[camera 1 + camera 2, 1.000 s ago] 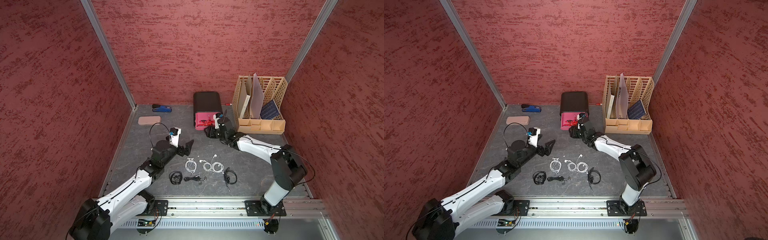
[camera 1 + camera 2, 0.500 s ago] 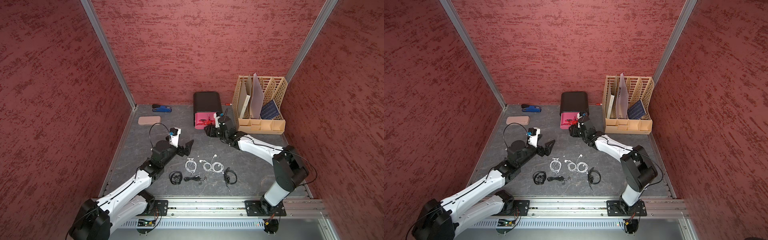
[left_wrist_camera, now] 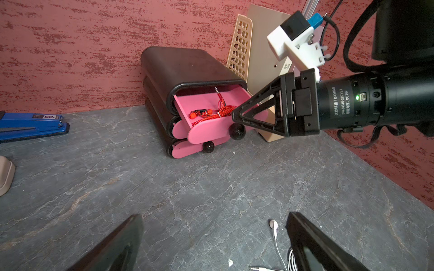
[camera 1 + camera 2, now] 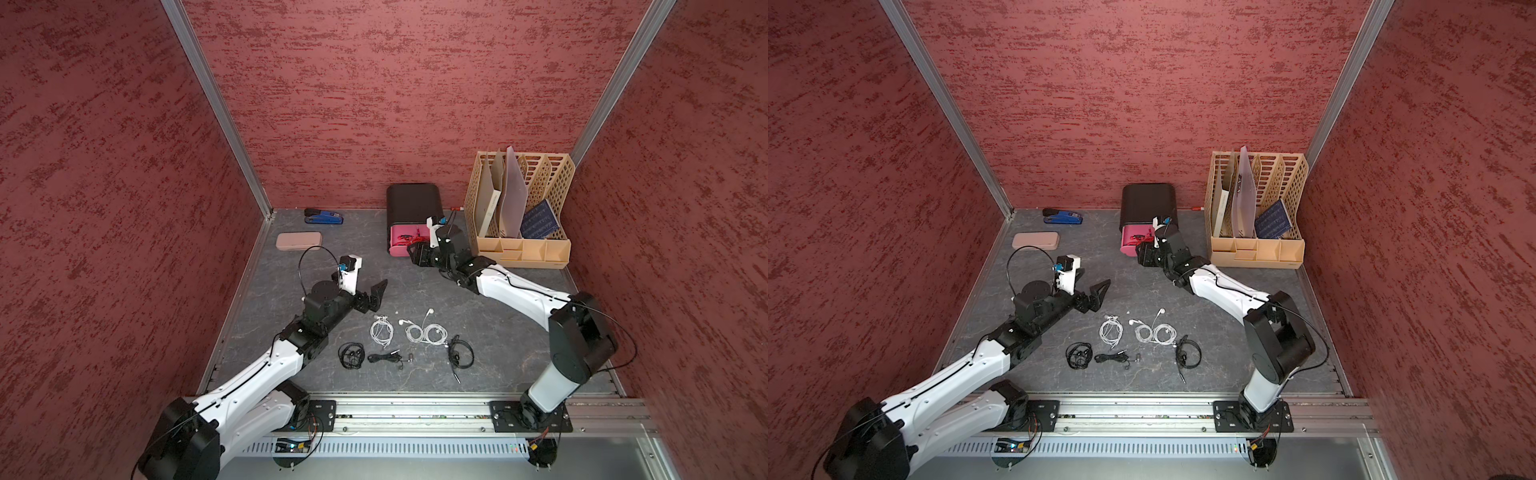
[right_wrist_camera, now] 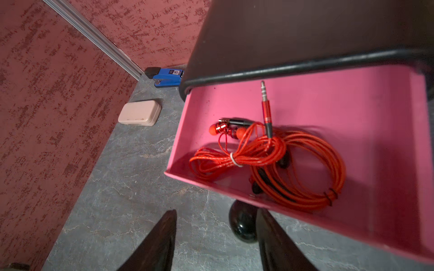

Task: Place the wired earphones into the drawer by color
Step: Close the drawer in the storage box.

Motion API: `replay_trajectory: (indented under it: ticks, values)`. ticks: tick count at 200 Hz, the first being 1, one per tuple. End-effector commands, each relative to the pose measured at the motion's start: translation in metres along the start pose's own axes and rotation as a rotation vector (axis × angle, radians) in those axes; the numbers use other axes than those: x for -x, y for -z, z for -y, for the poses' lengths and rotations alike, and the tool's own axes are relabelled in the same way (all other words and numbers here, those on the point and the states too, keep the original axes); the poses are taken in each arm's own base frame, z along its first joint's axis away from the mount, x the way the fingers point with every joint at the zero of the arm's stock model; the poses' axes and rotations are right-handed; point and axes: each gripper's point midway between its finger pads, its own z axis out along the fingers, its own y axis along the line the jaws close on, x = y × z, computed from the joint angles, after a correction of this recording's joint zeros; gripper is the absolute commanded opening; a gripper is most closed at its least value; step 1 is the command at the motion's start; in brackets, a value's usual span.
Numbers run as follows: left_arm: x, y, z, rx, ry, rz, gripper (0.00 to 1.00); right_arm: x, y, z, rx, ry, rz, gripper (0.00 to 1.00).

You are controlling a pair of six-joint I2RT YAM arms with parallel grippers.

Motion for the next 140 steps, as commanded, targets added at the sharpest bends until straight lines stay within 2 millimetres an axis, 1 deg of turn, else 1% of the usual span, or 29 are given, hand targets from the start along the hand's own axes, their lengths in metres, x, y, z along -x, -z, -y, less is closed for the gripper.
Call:
replay_trajectory:
  ticks: [1, 42, 73, 101, 140]
  values:
    - [0.007, 0.003, -0.001, 0.001, 0.0, 0.035, 1.0, 0.022, 0.003, -0.001, -0.022, 0.014, 0.047, 0.59]
    - [0.007, 0.003, -0.001, 0.003, -0.001, 0.036, 1.0, 0.027, 0.003, -0.002, -0.02, 0.021, 0.051, 0.59]
    - [0.007, 0.003, -0.001, 0.003, -0.002, 0.037, 1.0, 0.029, 0.008, -0.009, 0.015, 0.021, 0.051, 0.59]
    - [0.007, 0.003, -0.001, 0.003, -0.001, 0.035, 1.0, 0.02, 0.012, -0.011, 0.034, 0.013, 0.021, 0.59]
    - [0.007, 0.003, -0.001, 0.002, 0.0, 0.035, 1.0, 0.005, 0.02, -0.001, 0.005, 0.002, -0.011, 0.59]
